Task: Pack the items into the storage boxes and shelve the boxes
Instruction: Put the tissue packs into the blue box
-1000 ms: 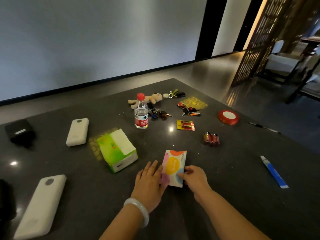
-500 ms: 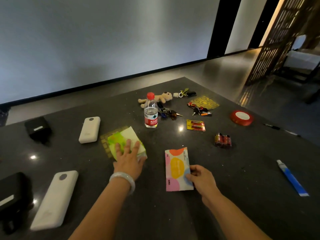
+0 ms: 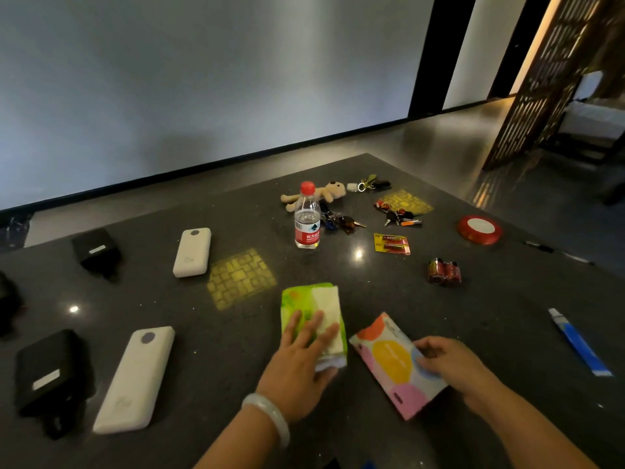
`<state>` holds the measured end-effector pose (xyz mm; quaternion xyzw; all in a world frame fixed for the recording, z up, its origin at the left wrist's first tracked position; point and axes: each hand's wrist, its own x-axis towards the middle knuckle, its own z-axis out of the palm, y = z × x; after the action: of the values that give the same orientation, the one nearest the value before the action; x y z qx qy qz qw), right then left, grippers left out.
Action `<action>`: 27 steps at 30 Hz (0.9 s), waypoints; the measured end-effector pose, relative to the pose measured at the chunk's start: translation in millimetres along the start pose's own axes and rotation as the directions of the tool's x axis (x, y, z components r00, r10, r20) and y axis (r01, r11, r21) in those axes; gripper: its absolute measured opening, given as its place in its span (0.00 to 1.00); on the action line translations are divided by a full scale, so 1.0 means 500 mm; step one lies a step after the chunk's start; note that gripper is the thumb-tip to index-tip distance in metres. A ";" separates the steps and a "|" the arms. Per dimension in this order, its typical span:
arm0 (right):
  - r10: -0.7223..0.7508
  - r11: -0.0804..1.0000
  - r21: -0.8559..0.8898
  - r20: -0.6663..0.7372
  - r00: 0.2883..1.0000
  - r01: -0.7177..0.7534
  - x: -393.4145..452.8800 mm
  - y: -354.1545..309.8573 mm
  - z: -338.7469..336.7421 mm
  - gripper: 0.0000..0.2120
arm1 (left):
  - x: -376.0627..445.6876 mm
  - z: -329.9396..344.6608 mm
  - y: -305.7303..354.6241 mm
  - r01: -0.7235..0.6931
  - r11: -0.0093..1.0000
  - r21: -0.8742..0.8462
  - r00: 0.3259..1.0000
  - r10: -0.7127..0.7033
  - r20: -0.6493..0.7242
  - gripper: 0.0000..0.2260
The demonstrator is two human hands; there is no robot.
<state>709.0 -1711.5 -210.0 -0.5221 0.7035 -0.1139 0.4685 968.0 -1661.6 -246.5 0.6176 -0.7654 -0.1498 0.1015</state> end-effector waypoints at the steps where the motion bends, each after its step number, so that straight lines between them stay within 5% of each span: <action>1: 0.010 0.999 -0.049 0.021 1.000 -0.009 -0.007 0.008 -0.009 0.13 | -0.009 -0.003 -0.002 -0.066 0.997 -0.026 0.997 0.067 0.047 0.29; 4: 0.022 0.991 -0.131 0.004 1.000 -0.021 -0.020 0.027 -0.015 0.13 | -0.018 -0.027 -0.011 -0.163 0.982 -0.096 0.977 0.174 0.122 0.25; 6: 0.022 0.993 -0.118 -0.044 0.999 -0.027 -0.022 0.039 -0.009 0.12 | -0.013 -0.040 -0.002 -0.128 0.985 -0.114 0.991 0.131 0.022 0.23; 9: 0.023 0.997 -0.065 -0.097 0.995 -0.029 -0.024 0.051 0.000 0.12 | 0.009 -0.039 0.049 0.070 0.987 -0.148 0.987 -0.089 -0.132 0.31; 14: -0.041 0.988 -0.153 -0.192 0.981 0.011 -0.023 0.059 0.016 0.22 | 0.076 -0.009 0.121 0.444 0.893 0.073 0.893 -0.447 0.047 0.50; 19: -0.245 0.857 -0.494 -0.133 0.960 0.150 -0.030 0.075 0.043 0.42 | 0.090 0.023 0.130 0.431 0.874 0.226 0.895 -0.445 0.016 0.49; 27: -0.313 0.861 -0.472 -0.201 0.928 0.188 -0.049 0.156 0.048 0.49 | 0.059 0.029 0.107 0.418 0.871 0.258 0.896 -0.442 0.036 0.44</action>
<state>679.0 -1649.3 -260.4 -0.6823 0.6934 -0.0811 0.2172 907.8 -1678.8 -241.8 0.7724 -0.6251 -0.1023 -0.0472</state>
